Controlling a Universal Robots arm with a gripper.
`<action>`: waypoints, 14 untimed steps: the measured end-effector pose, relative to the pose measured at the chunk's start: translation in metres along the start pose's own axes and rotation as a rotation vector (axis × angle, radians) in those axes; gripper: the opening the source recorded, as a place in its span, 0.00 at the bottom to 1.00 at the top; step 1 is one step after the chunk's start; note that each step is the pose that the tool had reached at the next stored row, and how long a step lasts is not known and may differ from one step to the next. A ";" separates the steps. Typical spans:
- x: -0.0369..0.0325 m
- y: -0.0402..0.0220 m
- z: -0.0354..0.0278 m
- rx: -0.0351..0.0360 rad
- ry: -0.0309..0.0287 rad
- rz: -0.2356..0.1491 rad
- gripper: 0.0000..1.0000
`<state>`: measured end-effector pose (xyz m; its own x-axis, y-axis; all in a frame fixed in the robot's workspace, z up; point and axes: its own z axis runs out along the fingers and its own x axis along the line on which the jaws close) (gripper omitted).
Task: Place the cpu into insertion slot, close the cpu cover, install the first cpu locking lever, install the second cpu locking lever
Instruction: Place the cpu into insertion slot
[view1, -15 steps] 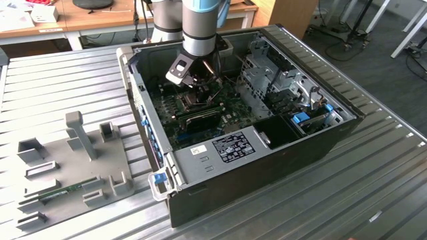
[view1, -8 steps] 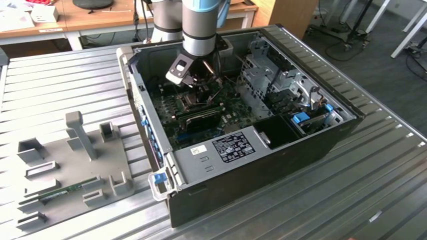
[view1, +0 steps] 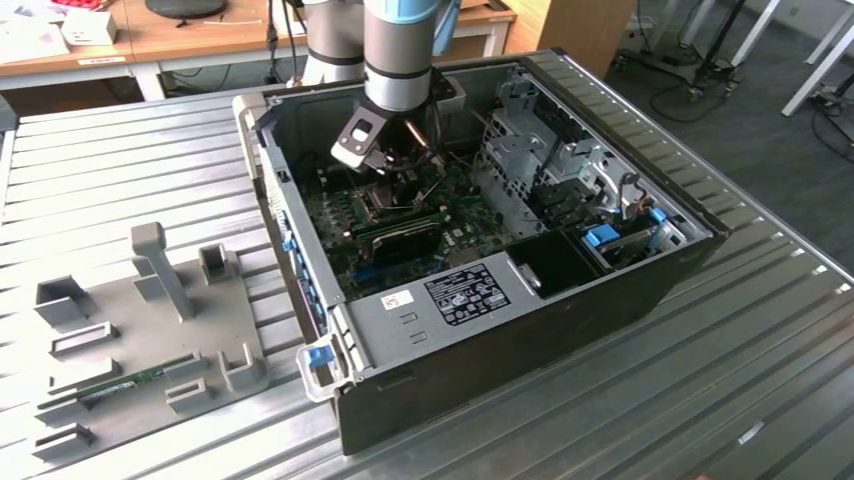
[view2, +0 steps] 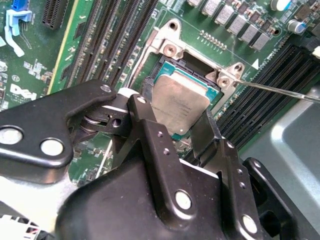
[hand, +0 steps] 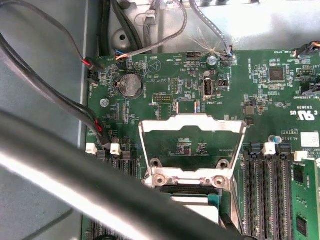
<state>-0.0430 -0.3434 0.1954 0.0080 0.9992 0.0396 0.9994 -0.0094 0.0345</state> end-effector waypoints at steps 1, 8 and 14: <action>0.0000 0.0000 0.0001 0.0001 -0.0002 0.000 0.54; 0.0000 -0.0001 0.0012 0.0002 -0.0004 0.000 0.54; 0.0000 -0.0001 0.0022 0.0001 -0.0003 0.000 0.54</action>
<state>-0.0430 -0.3433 0.1932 0.0080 0.9992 0.0393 0.9994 -0.0094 0.0344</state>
